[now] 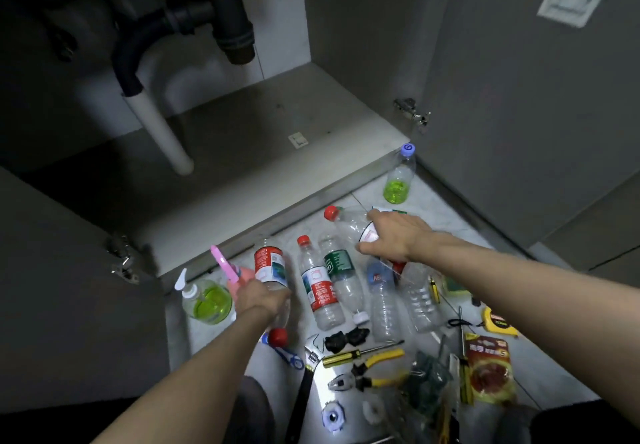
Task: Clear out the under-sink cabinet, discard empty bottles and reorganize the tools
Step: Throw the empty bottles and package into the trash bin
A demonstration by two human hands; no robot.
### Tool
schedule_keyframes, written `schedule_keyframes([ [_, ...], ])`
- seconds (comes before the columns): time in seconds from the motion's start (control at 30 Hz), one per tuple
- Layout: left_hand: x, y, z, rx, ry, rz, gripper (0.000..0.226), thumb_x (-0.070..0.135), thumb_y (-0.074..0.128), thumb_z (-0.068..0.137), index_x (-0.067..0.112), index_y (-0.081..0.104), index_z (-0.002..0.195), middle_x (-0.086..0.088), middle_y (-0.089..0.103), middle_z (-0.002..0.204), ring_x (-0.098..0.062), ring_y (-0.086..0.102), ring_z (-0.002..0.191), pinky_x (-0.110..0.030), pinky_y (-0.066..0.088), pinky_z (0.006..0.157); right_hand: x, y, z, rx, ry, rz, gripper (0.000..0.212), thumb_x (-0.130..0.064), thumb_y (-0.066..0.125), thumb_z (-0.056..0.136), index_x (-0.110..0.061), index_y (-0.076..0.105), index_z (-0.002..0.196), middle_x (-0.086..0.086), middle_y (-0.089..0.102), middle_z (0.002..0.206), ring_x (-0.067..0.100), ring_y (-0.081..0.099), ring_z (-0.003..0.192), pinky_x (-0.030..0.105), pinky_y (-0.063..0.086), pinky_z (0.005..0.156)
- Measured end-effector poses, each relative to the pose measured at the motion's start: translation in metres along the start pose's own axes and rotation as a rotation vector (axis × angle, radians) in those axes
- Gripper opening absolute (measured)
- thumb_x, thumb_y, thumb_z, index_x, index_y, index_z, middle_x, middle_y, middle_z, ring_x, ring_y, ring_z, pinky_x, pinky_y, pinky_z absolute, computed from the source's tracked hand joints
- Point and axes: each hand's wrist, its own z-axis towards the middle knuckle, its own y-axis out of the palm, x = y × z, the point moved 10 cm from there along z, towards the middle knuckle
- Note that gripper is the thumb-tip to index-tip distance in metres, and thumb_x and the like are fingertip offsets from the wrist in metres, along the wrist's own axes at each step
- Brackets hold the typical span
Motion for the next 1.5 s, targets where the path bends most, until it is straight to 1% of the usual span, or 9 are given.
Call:
schedule_keyframes([
  [0.1, 0.012, -0.019, -0.025, 0.000, 0.047, -0.099, 0.055, 0.038, 0.076, 0.078, 0.005, 0.053, 0.116, -0.015, 0.063, 0.107, -0.032, 0.066, 0.093, -0.037, 0.057, 0.077, -0.004, -0.037, -0.020, 0.049, -0.002, 0.040, 0.059, -0.067, 0.056, 0.073, -0.021, 0.047, 0.109, 0.009, 0.065, 0.104, 0.031, 0.058, 0.086, 0.037, 0.042, 0.065],
  [0.2, 0.040, -0.038, -0.053, -0.006, 0.136, -0.197, 0.049, 0.039, 0.074, 0.078, 0.012, 0.053, 0.113, -0.015, 0.067, 0.101, -0.035, 0.070, 0.088, -0.045, 0.058, 0.087, -0.009, -0.085, -0.044, 0.133, -0.040, 0.064, 0.074, -0.072, 0.053, 0.069, -0.025, 0.050, 0.127, 0.011, 0.067, 0.118, 0.036, 0.062, 0.101, 0.039, 0.048, 0.074],
  [0.43, 0.158, -0.078, -0.145, -0.172, 0.437, -0.530, 0.039, 0.023, 0.076, 0.081, 0.016, 0.053, 0.111, -0.013, 0.064, 0.093, -0.025, 0.060, 0.058, -0.030, 0.047, 0.048, 0.014, -0.213, -0.116, 0.333, 0.017, 0.145, 0.080, -0.078, 0.050, 0.072, -0.033, 0.044, 0.137, 0.006, 0.064, 0.127, 0.036, 0.060, 0.109, 0.041, 0.046, 0.078],
  [0.63, 0.238, -0.103, -0.225, -0.257, 0.619, -0.509, 0.043, 0.022, 0.072, 0.081, 0.012, 0.051, 0.117, -0.013, 0.063, 0.099, -0.024, 0.062, 0.070, -0.027, 0.048, 0.047, 0.064, -0.258, -0.195, 0.408, 0.083, 0.409, 0.070, -0.076, 0.056, 0.074, -0.036, 0.047, 0.131, -0.002, 0.065, 0.115, 0.026, 0.062, 0.101, 0.043, 0.052, 0.090],
  [0.87, 0.295, -0.093, -0.328, -0.359, 0.848, -0.404, 0.031, 0.020, 0.070, 0.082, 0.027, 0.053, 0.107, -0.005, 0.067, 0.100, -0.010, 0.068, 0.063, -0.022, 0.053, 0.051, 0.149, -0.243, -0.312, 0.588, 0.185, 0.748, 0.060, -0.081, 0.053, 0.071, -0.045, 0.046, 0.118, -0.020, 0.061, 0.110, 0.007, 0.060, 0.101, 0.025, 0.044, 0.077],
  [1.1, 0.330, -0.035, -0.426, -0.517, 0.977, -0.157, 0.050, 0.039, 0.066, 0.066, 0.034, 0.055, 0.115, 0.004, 0.068, 0.099, -0.007, 0.068, 0.070, -0.026, 0.056, 0.060, 0.216, -0.181, -0.425, 0.670, 0.351, 1.063, 0.052, -0.069, 0.063, 0.068, -0.045, 0.055, 0.114, -0.008, 0.073, 0.101, 0.013, 0.072, 0.088, 0.042, 0.057, 0.083],
  [1.27, 0.346, 0.022, -0.491, -0.615, 1.128, -0.020, 0.038, 0.039, 0.074, 0.076, 0.041, 0.059, 0.111, 0.007, 0.068, 0.094, -0.003, 0.061, 0.051, -0.019, 0.042, 0.038, 0.256, -0.126, -0.504, 0.777, 0.501, 1.204, 0.037, -0.037, 0.075, 0.086, -0.031, 0.058, 0.119, -0.001, 0.075, 0.104, 0.014, 0.074, 0.088, 0.031, 0.055, 0.076],
  [1.33, 0.349, 0.049, -0.513, -0.618, 1.192, 0.092, 0.042, 0.047, 0.072, 0.069, 0.045, 0.058, 0.109, 0.009, 0.066, 0.097, -0.006, 0.057, 0.044, -0.019, 0.040, 0.038, 0.271, -0.103, -0.536, 0.829, 0.567, 1.220, 0.043, -0.037, 0.079, 0.082, -0.030, 0.058, 0.119, -0.005, 0.075, 0.104, 0.010, 0.074, 0.091, 0.024, 0.053, 0.074],
  [1.5, 0.343, 0.131, -0.558, -0.565, 1.387, 0.497, 0.051, 0.058, 0.068, 0.066, 0.048, 0.055, 0.114, 0.017, 0.061, 0.101, -0.011, 0.065, 0.068, -0.024, 0.051, 0.054, 0.303, -0.031, -0.608, 0.887, 0.818, 1.155, 0.062, -0.047, 0.085, 0.063, -0.035, 0.054, 0.115, -0.013, 0.072, 0.108, -0.003, 0.069, 0.093, 0.023, 0.050, 0.078],
])
